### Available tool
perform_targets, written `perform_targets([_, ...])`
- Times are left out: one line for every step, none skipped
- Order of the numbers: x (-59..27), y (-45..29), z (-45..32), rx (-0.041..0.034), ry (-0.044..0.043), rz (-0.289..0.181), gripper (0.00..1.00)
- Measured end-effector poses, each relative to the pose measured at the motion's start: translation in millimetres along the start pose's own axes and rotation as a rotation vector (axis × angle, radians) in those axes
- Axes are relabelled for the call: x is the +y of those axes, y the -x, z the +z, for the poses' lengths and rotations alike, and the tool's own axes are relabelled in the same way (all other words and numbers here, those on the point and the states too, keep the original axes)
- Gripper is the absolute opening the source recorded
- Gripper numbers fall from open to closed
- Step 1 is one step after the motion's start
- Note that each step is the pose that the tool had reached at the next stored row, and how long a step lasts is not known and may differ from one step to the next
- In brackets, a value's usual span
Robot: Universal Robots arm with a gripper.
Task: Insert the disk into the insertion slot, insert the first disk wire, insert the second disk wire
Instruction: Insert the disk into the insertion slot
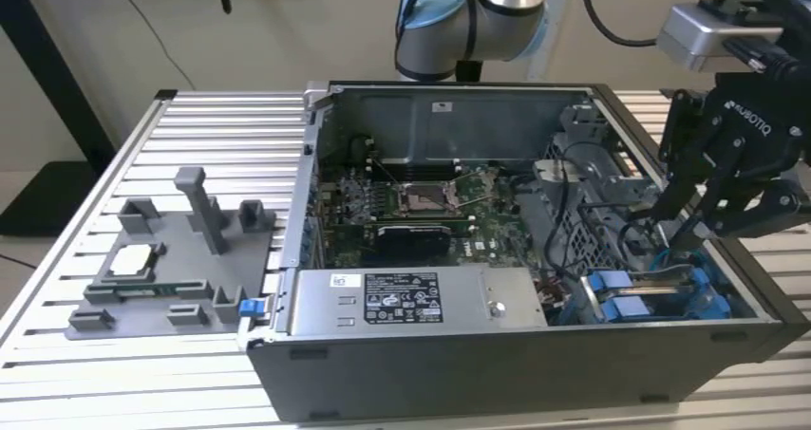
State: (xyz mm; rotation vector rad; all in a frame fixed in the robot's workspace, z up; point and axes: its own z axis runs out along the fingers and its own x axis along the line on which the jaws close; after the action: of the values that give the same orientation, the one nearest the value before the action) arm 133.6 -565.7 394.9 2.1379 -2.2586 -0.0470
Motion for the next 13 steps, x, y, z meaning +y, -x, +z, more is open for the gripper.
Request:
perform_targets([1.2, 1.3, -0.6, 0.0002, 0.0000, 0.000, 1.00])
perform_targets([3.1, 2.8, -0.9, 0.0002, 0.0000, 0.000, 1.00])
perform_targets([5.0, 4.0, -0.8, -0.0004, 0.0000, 0.000, 1.00])
perform_targets([6.6, 5.3, -1.0, -0.0010, 0.0000, 0.000, 1.00])
perform_targets([8.0, 6.5, -1.4, -0.0020, 0.0001, 0.000, 1.00])
perform_targets([9.3, 7.4, -1.9, -0.0031, 0.0001, 0.000, 1.00])
perform_targets([10.3, 8.0, -2.7, -0.0034, 0.0002, 0.000, 1.00])
perform_targets([11.0, 8.2, -3.5, -0.0035, 0.0002, 0.000, 1.00])
perform_targets([11.3, 8.3, -3.5, -0.0037, 0.0002, 0.000, 1.00])
perform_targets([11.3, 8.3, -3.5, -0.0038, 0.0002, 0.000, 1.00])
perform_targets([11.3, 8.3, -3.5, -0.0039, 0.0002, 0.000, 1.00])
perform_targets([11.3, 8.4, -3.5, -0.0038, 0.0002, 0.000, 1.00])
perform_targets([11.3, 8.9, -3.5, -0.0038, 0.0002, 0.000, 1.00])
